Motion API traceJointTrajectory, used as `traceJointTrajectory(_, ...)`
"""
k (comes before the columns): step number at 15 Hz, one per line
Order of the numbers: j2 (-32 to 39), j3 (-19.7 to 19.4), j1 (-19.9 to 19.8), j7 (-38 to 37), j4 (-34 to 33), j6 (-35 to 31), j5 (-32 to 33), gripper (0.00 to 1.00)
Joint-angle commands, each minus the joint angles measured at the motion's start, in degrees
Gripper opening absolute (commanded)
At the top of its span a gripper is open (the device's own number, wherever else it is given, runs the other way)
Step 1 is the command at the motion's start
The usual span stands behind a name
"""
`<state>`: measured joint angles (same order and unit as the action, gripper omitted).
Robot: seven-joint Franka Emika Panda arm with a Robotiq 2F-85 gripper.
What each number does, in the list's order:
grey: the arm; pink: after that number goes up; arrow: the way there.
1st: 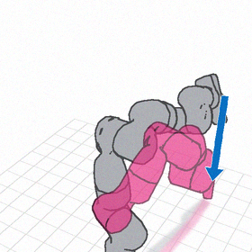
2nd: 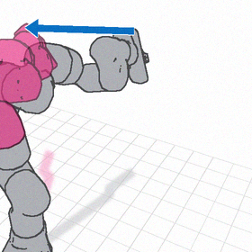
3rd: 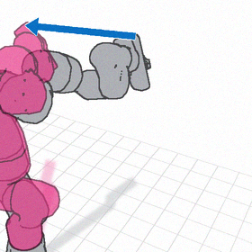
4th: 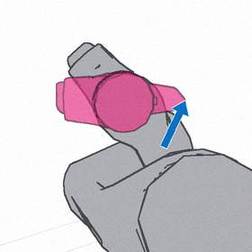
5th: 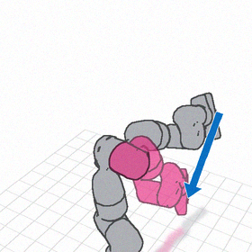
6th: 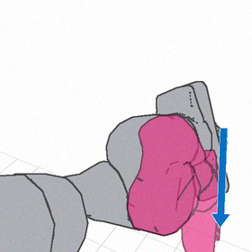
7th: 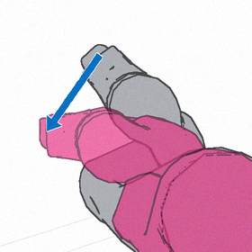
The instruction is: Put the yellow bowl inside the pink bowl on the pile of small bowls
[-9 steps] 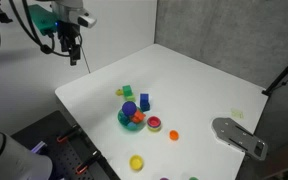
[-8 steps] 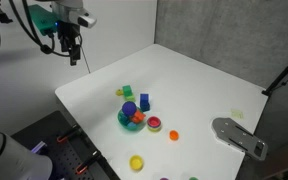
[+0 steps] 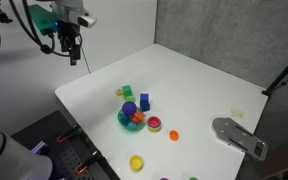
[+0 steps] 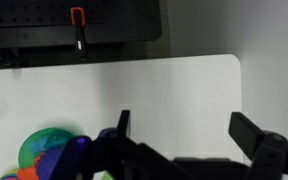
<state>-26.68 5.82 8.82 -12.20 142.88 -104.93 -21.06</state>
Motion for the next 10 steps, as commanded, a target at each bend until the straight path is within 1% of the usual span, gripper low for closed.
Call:
traceJointTrajectory(1,1.1,0.4,-1.3,0.6,-1.6,0.2,0.2,1.00)
traceJointTrajectory(5,2.6,-0.8,-3.2,1.4,-3.8,-0.7,0.9,1.00)
traceJointTrajectory(10,5.5,-3.4,-7.0,4.1,-5.6,-3.9,3.8,1.00)
